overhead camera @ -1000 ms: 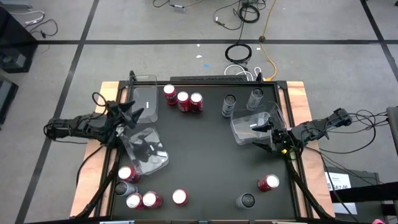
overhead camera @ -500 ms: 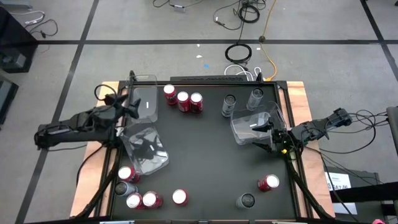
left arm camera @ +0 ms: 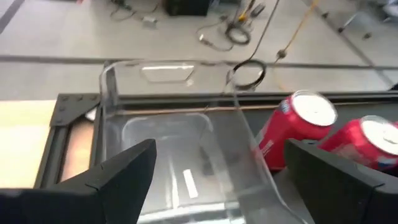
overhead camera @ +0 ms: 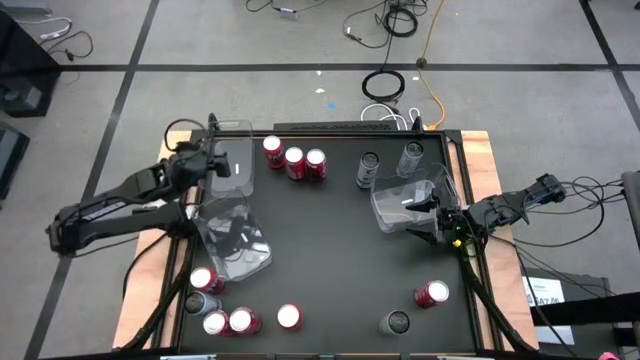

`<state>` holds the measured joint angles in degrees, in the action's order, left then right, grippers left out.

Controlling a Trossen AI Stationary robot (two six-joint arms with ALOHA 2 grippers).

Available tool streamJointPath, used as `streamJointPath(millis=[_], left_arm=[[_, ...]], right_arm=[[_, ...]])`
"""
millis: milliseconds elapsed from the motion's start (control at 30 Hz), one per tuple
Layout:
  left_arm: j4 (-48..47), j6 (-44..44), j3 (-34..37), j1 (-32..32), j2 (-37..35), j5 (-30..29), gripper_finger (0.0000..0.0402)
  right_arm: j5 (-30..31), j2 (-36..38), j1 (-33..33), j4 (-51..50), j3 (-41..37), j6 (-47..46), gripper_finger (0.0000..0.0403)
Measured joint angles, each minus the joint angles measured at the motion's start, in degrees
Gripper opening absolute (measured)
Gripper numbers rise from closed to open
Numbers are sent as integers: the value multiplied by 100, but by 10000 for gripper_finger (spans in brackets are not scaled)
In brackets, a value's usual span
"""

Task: Sort soda cans
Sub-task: Move the top left transparent bin to the center of the table

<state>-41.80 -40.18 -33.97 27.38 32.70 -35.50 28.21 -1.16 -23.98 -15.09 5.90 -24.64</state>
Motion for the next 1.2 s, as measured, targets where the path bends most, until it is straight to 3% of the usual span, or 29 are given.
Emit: streamJointPath(millis=[367,1033,1200], left_arm=[[-545,90,-567,1249,1251,748,358],[-623,754,-600,2902,2409,1844,358],[-504,1056,-600,3177,2803,1892,358]], right_arm=[[2,1,-1,0,-1,0,352],[2,1,-1,0,-1,0,352],[0,-1,-1,0,0,0,352]])
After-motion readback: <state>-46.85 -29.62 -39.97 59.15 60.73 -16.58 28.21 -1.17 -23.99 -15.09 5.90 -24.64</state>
